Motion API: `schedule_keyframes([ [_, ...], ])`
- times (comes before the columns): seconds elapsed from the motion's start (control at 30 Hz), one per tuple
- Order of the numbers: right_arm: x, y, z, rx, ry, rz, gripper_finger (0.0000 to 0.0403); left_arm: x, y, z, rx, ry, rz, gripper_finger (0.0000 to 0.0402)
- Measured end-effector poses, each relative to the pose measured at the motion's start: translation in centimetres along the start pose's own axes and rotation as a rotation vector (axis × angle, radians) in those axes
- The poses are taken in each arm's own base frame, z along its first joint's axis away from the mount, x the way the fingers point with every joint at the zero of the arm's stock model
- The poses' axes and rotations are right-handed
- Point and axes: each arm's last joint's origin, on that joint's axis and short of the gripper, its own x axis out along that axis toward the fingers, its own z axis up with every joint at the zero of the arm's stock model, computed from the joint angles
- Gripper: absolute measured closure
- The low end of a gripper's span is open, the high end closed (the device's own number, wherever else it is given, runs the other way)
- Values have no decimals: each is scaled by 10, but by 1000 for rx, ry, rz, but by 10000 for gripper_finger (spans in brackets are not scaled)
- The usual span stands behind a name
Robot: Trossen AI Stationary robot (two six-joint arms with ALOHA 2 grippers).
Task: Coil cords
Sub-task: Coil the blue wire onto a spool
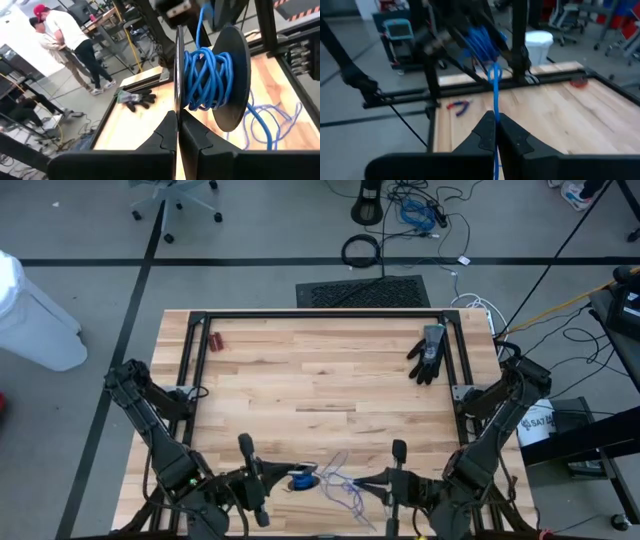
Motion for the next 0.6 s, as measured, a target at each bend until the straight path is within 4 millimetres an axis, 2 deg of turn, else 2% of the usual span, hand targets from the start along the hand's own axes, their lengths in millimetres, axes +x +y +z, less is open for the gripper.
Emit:
schedule_keyframes([
  [0.23, 0, 5, 12, -25, -78, 31, 403, 11, -7, -5, 99, 22, 53, 395],
  [0.6, 1, 8, 16, -36, -119, 47, 403, 42, -4, -13, 112, 69, 194, 395],
])
